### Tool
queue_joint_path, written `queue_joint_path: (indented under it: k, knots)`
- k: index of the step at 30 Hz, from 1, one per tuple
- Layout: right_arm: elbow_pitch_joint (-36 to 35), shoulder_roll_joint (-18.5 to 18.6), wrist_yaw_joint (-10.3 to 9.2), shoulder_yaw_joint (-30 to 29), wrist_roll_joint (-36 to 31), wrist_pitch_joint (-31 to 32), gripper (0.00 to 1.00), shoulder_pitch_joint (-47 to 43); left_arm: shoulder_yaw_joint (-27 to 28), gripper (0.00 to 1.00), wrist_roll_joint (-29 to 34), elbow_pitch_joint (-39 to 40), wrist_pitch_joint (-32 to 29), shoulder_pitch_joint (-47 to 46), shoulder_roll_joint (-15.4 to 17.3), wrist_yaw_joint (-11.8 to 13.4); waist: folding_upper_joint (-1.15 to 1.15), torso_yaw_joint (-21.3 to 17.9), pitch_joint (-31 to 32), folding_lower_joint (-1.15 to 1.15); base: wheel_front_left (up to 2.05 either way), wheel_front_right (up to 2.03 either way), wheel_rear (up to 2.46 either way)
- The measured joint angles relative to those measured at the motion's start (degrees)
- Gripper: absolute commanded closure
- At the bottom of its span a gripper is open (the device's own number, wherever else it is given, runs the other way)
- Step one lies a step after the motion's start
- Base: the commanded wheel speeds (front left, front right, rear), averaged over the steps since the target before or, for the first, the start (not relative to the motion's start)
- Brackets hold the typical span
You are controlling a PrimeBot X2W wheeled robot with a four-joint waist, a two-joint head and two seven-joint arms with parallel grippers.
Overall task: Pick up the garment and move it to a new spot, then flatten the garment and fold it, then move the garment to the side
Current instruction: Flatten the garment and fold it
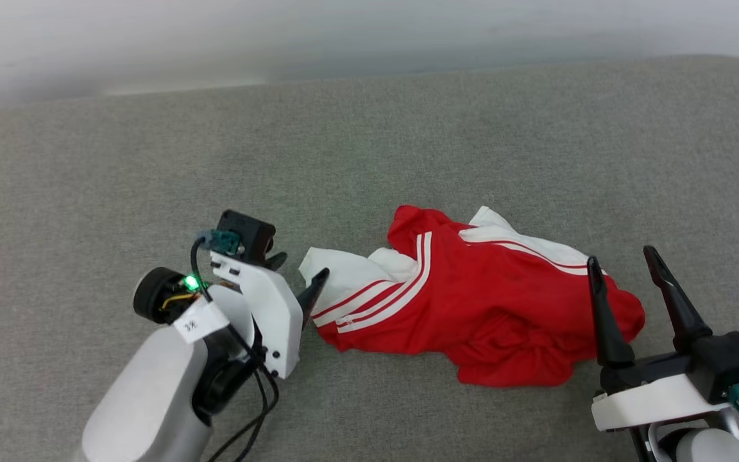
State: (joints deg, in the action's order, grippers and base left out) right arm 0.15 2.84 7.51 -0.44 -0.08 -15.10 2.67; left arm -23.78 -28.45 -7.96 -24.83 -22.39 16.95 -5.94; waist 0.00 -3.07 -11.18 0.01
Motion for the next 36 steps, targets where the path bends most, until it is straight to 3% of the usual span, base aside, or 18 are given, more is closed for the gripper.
queue_joint_path:
  k: [6,13,14,15,16,20,25,28,29,30,36]
  knots:
    - [-0.48,0.01,0.00,0.37,-1.40,0.00,0.00,1.01,-1.56,0.00,0.54,-4.36,-8.16,-5.84,0.10,1.16,0.00,-1.90,-3.95,0.00,0.00,0.00,0.00]
    - [-0.93,0.01,0.00,0.48,-0.89,0.00,0.00,2.06,-3.80,0.00,1.66,-9.03,-10.92,-8.72,0.59,0.79,0.00,-3.44,-7.49,0.00,0.00,0.00,0.00]
    - [-0.96,0.01,0.00,0.54,-0.88,0.00,0.00,2.07,-4.01,0.14,1.66,-9.60,-11.15,-8.99,0.64,0.66,0.00,-3.54,-7.84,0.00,0.00,0.00,0.00]
    - [-0.96,0.01,0.00,0.57,-0.86,0.00,0.00,2.11,-4.45,0.78,1.65,-10.17,-11.41,-9.42,0.71,0.38,0.00,-3.60,-8.13,0.00,0.00,0.00,0.00]
    - [-0.94,0.00,0.00,0.65,-0.76,0.00,0.00,2.15,-4.79,1.00,1.64,-10.61,-11.71,-9.75,0.74,0.34,0.00,-3.61,-8.33,0.00,0.00,0.00,0.00]
    - [-0.78,0.00,0.00,0.48,-0.65,0.00,0.00,2.21,-5.25,1.00,1.40,-11.89,-10.26,-9.94,0.43,-0.09,0.00,-3.09,-8.32,0.00,0.00,0.00,0.00]
    - [-0.23,0.01,0.00,-0.01,-0.97,0.00,0.00,2.31,-3.59,1.00,1.49,-12.85,-3.14,-8.29,-0.15,1.77,0.00,-1.79,-6.68,0.00,0.00,0.00,0.00]
    - [0.19,-0.02,0.00,-0.02,-1.11,0.00,0.00,2.19,-1.16,1.00,1.59,-12.52,1.44,-7.13,0.81,4.07,0.00,-0.72,-5.13,0.00,0.00,0.00,0.00]
    - [0.70,-0.01,0.00,0.15,-1.11,0.00,0.00,1.91,1.47,1.00,1.51,-10.91,5.24,-5.56,1.58,6.58,0.00,0.57,-3.49,0.00,0.00,0.00,0.00]
    - [0.81,-0.01,0.00,0.27,-1.11,0.00,0.00,1.79,2.38,1.00,1.51,-10.31,6.43,-4.83,2.12,7.28,0.00,1.02,-2.95,0.00,0.00,0.00,0.00]
    - [1.91,0.00,0.00,0.19,-1.07,0.00,0.00,0.56,6.54,1.00,-0.02,-5.87,9.68,3.18,4.35,11.34,0.00,3.61,0.00,-0.01,0.00,0.00,0.00]
